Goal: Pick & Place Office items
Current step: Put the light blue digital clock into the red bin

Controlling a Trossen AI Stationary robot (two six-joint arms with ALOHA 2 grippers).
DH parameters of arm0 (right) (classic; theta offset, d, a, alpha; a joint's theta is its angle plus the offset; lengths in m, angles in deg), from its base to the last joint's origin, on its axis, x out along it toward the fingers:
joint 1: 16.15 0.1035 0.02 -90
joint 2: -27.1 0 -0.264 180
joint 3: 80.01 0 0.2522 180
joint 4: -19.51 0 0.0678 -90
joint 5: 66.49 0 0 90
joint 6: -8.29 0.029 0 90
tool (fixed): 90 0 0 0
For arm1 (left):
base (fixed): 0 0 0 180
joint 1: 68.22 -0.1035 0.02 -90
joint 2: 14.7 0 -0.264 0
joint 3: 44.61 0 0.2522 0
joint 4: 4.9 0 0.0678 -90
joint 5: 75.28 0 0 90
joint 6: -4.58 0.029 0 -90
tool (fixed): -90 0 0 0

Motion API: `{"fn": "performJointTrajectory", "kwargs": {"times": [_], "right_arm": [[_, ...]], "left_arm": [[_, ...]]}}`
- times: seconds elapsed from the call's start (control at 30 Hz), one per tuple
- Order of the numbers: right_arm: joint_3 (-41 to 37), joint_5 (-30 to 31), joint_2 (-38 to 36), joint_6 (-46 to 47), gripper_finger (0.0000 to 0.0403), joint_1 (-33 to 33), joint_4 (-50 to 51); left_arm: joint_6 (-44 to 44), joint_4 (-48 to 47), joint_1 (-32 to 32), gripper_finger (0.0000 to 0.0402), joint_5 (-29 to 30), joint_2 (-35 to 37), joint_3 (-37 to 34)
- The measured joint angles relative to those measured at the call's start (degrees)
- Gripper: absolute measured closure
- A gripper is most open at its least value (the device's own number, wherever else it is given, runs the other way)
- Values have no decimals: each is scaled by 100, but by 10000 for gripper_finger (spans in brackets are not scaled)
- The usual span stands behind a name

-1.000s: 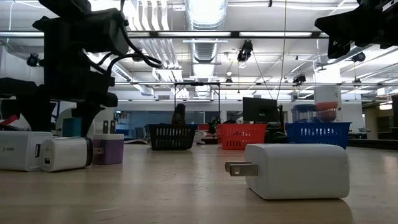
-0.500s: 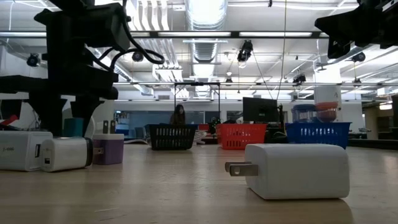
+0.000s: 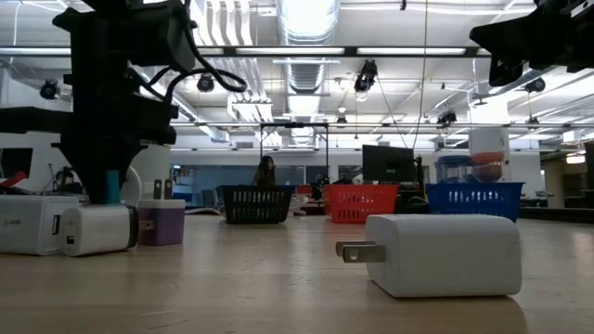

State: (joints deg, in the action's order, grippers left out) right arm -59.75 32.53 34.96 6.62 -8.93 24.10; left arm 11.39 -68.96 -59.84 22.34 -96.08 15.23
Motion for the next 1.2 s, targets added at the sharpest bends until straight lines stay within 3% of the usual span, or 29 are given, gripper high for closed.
{"fn": "performJointTrajectory", "kwargs": {"times": [0.33,0.67,1.2], "right_arm": [[300,-10,-1,68,392,2,592],[297,-30,0,140,392,2,640],[295,-95,2,177,392,2,639]], "left_arm": [[-274,-26,0,343,245,412,173],[-306,845,0,344,299,1730,2],[-809,3853,164,344,275,3718,-1893]]}}
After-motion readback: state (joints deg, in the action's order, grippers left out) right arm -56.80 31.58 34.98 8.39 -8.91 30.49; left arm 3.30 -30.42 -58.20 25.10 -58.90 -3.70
